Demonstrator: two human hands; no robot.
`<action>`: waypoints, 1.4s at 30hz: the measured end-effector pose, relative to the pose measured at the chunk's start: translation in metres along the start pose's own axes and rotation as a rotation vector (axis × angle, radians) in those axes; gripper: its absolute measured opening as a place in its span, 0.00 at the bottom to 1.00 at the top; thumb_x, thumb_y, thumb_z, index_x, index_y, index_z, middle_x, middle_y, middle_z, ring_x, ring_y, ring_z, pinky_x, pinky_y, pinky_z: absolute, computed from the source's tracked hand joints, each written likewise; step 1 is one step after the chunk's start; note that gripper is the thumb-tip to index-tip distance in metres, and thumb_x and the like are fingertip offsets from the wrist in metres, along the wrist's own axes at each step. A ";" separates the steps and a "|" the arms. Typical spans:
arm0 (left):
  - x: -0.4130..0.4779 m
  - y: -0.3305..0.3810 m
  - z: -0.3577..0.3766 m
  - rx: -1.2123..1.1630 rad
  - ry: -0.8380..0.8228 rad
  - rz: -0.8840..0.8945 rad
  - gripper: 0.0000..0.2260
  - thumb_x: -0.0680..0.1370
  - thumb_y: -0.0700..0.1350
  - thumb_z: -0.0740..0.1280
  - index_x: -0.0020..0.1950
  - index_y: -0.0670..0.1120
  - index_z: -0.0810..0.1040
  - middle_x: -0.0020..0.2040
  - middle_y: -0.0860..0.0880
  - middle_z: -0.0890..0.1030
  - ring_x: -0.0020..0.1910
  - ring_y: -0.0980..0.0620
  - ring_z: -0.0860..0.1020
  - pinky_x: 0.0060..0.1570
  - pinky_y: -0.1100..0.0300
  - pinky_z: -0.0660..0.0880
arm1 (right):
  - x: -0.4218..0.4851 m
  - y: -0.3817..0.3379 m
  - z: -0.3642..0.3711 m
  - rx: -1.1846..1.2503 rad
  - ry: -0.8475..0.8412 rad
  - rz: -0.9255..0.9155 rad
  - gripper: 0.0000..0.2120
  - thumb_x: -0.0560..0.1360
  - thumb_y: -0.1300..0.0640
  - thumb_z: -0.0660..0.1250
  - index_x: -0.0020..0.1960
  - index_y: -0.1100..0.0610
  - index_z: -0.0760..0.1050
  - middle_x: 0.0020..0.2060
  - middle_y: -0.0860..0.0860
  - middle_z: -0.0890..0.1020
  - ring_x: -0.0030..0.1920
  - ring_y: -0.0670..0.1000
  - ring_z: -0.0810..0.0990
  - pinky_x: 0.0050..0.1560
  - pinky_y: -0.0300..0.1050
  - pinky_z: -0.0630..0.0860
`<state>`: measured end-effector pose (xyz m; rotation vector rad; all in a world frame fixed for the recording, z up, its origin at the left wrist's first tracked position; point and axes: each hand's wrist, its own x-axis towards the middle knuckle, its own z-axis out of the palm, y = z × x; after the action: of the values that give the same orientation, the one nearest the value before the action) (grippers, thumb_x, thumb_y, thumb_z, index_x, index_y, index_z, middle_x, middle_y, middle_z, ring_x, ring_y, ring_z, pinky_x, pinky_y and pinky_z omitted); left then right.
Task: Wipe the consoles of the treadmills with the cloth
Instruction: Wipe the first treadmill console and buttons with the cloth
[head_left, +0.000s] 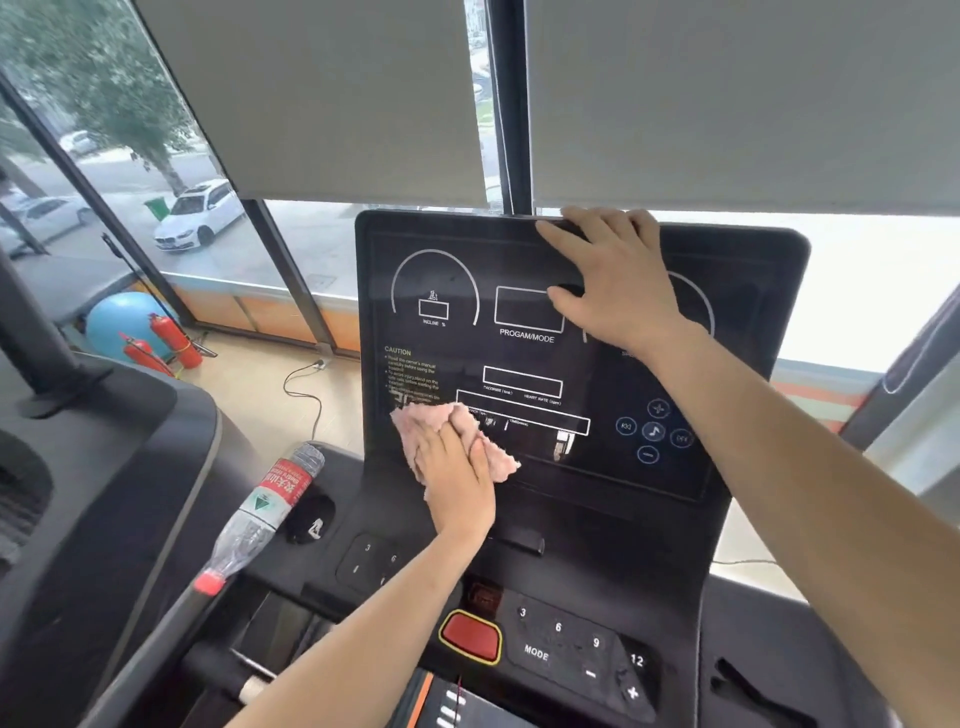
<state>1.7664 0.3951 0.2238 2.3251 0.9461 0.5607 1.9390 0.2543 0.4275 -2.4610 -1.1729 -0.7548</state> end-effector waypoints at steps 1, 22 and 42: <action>-0.008 0.000 -0.002 -0.005 -0.030 0.033 0.29 0.86 0.53 0.53 0.85 0.44 0.49 0.86 0.44 0.44 0.84 0.47 0.45 0.78 0.41 0.63 | 0.000 0.002 -0.002 0.019 -0.020 -0.007 0.29 0.75 0.48 0.68 0.76 0.49 0.70 0.74 0.53 0.72 0.74 0.58 0.68 0.75 0.59 0.55; -0.100 0.059 -0.034 -0.810 -0.712 0.146 0.05 0.83 0.38 0.67 0.48 0.44 0.80 0.27 0.38 0.77 0.23 0.45 0.73 0.30 0.58 0.75 | -0.280 -0.095 0.014 1.346 -0.048 0.954 0.20 0.79 0.65 0.70 0.67 0.49 0.77 0.53 0.47 0.86 0.50 0.49 0.86 0.43 0.43 0.83; -0.137 0.071 0.062 -0.541 -0.351 -0.021 0.03 0.77 0.48 0.73 0.46 0.54 0.80 0.36 0.52 0.84 0.36 0.52 0.83 0.45 0.45 0.82 | -0.337 -0.018 0.052 0.485 0.228 0.716 0.16 0.75 0.67 0.73 0.60 0.57 0.79 0.65 0.54 0.74 0.67 0.41 0.72 0.66 0.37 0.73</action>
<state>1.7456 0.2318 0.1995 1.8397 0.5646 0.3290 1.7645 0.0810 0.1909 -2.0782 -0.2848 -0.4457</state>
